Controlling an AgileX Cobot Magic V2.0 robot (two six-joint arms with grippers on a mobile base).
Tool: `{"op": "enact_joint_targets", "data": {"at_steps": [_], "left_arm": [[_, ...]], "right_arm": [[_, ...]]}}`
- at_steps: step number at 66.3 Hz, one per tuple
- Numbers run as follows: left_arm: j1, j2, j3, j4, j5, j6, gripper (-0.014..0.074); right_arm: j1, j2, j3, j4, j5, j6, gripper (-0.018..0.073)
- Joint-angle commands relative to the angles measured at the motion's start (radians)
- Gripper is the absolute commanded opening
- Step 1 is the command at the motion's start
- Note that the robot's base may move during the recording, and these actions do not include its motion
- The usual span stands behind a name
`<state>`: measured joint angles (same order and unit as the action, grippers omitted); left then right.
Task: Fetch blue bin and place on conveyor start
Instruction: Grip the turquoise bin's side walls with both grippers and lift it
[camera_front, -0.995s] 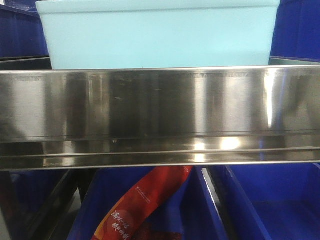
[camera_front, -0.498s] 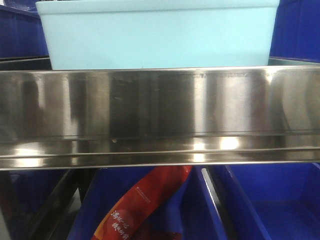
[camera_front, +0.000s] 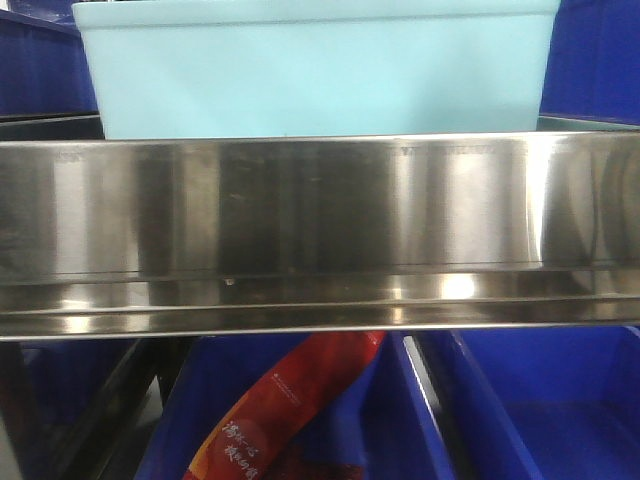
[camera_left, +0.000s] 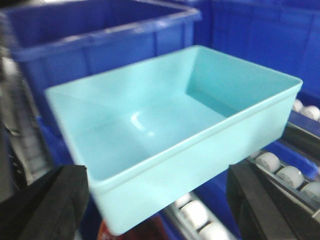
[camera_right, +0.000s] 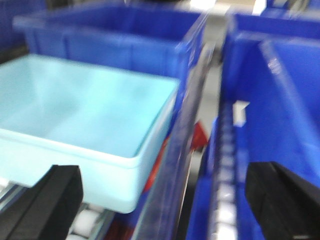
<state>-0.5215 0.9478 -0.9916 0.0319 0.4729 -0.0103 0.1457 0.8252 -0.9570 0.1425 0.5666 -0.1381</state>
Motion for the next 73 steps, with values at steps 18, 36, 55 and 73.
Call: {"op": "enact_joint_targets", "data": {"at_steps": [18, 36, 55, 73], "left_arm": [[0.062, 0.427, -0.528, 0.016, 0.397, -0.148, 0.0466], [0.191, 0.605, -0.689, 0.025, 0.518, -0.158, 0.0466], [0.241, 0.726, -0.689, 0.015, 0.519, -0.158, 0.0465], [0.241, 0.807, -0.689, -0.038, 0.512, -0.158, 0.0454]], "right_arm": [[0.007, 0.388, -0.447, 0.002, 0.298, 0.082, 0.0558], [0.007, 0.675, -0.710, -0.051, 0.495, 0.164, 0.0558], [0.007, 0.840, -0.735, -0.051, 0.443, 0.166, 0.0558], [0.007, 0.936, -0.735, -0.051, 0.392, 0.166, 0.0556]]}}
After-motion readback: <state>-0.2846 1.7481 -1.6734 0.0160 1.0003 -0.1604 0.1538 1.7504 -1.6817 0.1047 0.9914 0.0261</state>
